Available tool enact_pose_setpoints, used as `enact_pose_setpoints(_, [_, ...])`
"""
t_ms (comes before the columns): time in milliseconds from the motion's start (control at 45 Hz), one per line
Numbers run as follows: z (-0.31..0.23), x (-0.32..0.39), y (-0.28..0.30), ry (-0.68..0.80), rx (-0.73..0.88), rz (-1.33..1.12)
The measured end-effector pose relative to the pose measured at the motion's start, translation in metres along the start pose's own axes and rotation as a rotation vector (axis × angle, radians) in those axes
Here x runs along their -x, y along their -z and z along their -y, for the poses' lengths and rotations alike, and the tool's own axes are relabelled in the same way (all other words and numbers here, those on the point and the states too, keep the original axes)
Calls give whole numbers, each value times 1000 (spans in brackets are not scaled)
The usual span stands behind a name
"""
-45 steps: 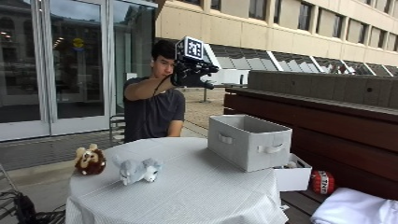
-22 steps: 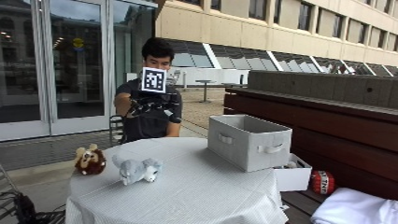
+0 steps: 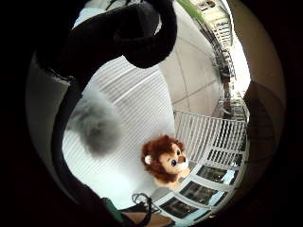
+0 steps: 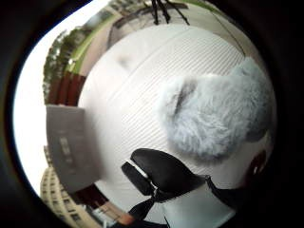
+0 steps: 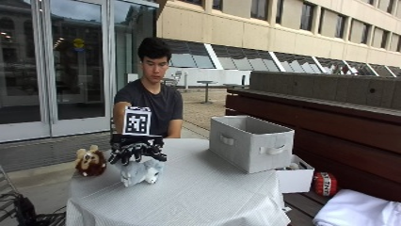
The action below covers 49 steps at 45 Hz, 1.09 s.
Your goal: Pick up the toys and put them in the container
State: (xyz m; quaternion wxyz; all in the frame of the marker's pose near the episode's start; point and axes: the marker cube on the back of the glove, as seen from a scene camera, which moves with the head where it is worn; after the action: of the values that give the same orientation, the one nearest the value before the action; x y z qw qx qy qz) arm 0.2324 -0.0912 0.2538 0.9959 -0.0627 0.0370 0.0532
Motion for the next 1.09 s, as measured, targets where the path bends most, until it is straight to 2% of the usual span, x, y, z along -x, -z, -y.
enact_pose_setpoints(111, [13, -2, -22, -15, -141, 11])
enact_pose_setpoints(200, [-2, -2, -30, 9, 39, 53])
enact_pose_setpoints(244, [-6, -2, -35, 16, 78, 68])
enact_pose_setpoints(378, [-10, 1, -44, -22, 47, 110])
enact_pose_setpoints(511, [-14, 6, -33, -40, 73, 90])
enact_pose_setpoints(645, [-18, 10, -26, -67, 0, 51])
enact_pose_setpoints(733, [-18, 7, -23, -89, 18, 72])
enact_pose_setpoints(889, [-25, 3, 13, -42, 82, 69])
enact_pose_setpoints(1089, [-27, 12, 114, -33, -103, 63])
